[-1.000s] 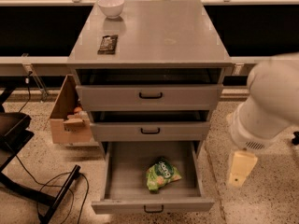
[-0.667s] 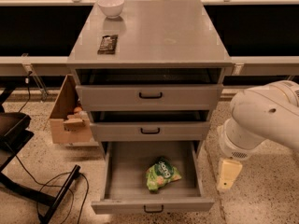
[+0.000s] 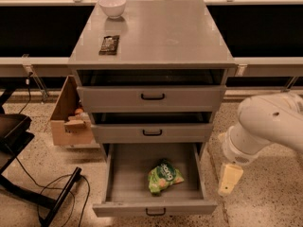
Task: Pick green rice chip bag from bottom drawer and place on counter
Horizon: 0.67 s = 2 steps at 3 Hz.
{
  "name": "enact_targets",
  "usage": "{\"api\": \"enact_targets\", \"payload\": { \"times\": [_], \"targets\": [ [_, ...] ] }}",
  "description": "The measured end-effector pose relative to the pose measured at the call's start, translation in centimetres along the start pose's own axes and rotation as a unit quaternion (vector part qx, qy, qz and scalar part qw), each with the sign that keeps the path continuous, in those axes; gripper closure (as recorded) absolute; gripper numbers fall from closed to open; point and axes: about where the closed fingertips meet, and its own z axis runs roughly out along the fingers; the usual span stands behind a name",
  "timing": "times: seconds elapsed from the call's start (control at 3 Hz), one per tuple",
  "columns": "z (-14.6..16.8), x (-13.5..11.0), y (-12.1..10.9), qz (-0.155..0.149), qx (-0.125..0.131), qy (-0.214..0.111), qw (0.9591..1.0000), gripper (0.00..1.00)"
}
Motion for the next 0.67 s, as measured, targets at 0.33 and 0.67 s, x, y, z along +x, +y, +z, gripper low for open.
{"api": "enact_targets", "payload": {
  "times": [0.33, 0.67],
  "targets": [
    [6.8, 2.4, -1.5, -0.006, -0.018, -0.052, 0.9985, 0.0],
    [12.7, 4.5, -4.7, -0.021, 0.003, -0.104, 0.9943, 0.0]
  ]
}}
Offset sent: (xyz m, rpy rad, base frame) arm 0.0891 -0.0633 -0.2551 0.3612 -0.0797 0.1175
